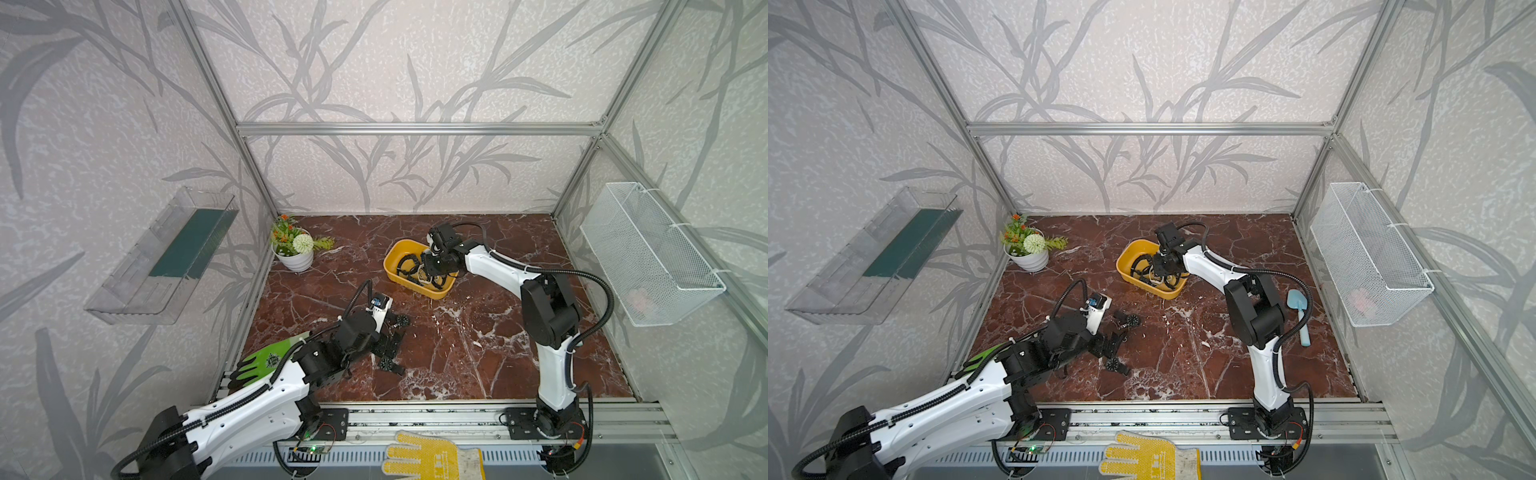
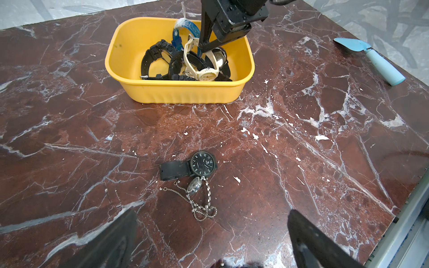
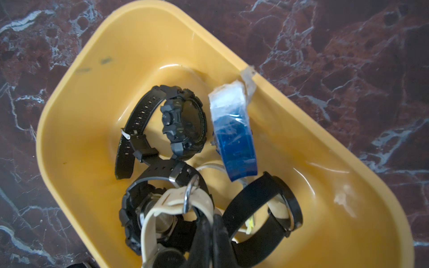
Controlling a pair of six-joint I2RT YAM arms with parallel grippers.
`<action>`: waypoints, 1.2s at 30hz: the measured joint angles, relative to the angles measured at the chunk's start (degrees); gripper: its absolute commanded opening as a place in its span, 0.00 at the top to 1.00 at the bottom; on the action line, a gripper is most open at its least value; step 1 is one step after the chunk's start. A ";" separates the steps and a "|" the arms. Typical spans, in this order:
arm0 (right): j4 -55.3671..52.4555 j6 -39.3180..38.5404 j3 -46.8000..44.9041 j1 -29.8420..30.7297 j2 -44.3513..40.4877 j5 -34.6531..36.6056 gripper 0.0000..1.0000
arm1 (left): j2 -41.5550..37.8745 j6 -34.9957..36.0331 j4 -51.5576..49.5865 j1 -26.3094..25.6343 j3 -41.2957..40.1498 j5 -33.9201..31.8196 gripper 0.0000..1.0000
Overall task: Put the watch into the storage box
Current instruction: Place the watch in the storage box.
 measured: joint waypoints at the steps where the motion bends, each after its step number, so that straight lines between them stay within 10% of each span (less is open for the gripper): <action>1: 0.00 0.02 0.00 -0.13 0.15 -0.11 0.95 | 0.09 0.00 -0.02 0.00 0.00 -0.11 0.01; 24: 1.38 -0.11 -5.01 -0.92 -12.24 -0.09 0.18 | 1.57 -0.94 -3.06 0.00 1.16 -1.07 0.02; 36: 7.39 -1.36 -29.40 2.49 -34.58 -2.27 0.13 | -3.02 -3.30 -4.09 0.00 1.03 -2.73 0.02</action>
